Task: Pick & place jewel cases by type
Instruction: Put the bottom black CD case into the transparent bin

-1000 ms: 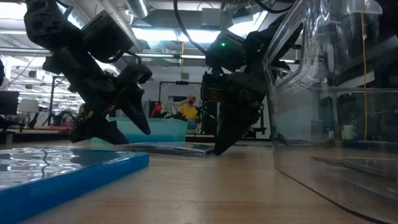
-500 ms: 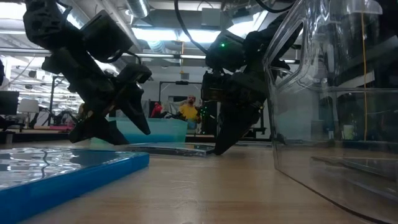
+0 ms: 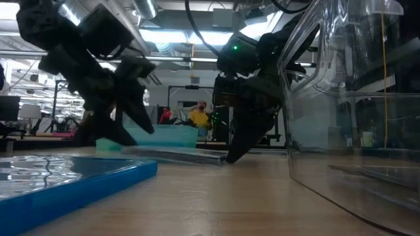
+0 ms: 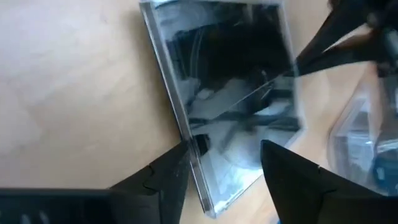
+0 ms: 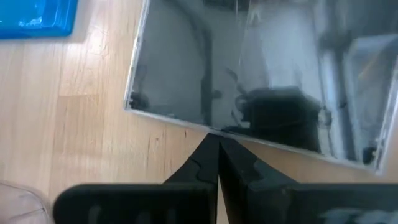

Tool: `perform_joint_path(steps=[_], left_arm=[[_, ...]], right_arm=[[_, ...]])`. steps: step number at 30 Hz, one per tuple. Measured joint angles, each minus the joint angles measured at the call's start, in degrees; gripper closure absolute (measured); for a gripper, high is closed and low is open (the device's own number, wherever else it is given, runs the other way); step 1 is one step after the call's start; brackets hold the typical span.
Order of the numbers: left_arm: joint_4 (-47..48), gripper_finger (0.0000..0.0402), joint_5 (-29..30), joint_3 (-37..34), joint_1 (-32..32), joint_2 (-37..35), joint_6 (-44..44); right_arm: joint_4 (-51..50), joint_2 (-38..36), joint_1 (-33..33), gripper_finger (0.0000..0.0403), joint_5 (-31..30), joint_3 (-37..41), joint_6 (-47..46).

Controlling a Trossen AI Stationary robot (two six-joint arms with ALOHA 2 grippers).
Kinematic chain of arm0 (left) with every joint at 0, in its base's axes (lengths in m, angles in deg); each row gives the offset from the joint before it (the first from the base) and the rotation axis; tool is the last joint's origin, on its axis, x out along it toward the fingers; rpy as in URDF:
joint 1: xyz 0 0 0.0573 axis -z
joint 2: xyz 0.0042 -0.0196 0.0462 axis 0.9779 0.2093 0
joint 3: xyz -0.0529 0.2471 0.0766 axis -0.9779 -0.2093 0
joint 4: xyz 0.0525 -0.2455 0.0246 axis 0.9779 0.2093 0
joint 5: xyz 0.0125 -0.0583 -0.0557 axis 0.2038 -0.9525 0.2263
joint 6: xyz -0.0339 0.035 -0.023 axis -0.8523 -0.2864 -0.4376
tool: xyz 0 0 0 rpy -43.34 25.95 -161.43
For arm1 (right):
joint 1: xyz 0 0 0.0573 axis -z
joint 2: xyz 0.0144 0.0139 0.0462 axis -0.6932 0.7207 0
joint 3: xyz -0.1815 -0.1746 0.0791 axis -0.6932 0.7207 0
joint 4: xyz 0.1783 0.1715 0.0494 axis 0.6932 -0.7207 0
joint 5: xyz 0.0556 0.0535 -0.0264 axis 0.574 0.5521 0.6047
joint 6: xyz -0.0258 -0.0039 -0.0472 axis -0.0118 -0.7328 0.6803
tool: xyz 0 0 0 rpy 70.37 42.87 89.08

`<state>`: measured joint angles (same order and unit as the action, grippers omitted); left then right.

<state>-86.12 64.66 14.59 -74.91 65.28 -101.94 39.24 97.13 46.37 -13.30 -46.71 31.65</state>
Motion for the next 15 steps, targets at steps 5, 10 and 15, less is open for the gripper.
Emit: perform_joint_path(steps=[5,10,15], left_arm=[[2.4,0.0242,0.6,0.0,-0.1,-4.4,0.5],[2.5,0.0260,1.5,0.1,-0.1,-8.0,0.6],[1.6,0.0266,1.5,1.3,-0.1,-11.1,1.5]], right_arm=[[0.1,0.0,0.0,0.0394,-0.2,0.0,0.4],[0.1,0.0,0.0,0.0394,-0.2,0.0,1.0],[0.1,0.0,0.1,0.0394,-0.2,0.0,1.6]])
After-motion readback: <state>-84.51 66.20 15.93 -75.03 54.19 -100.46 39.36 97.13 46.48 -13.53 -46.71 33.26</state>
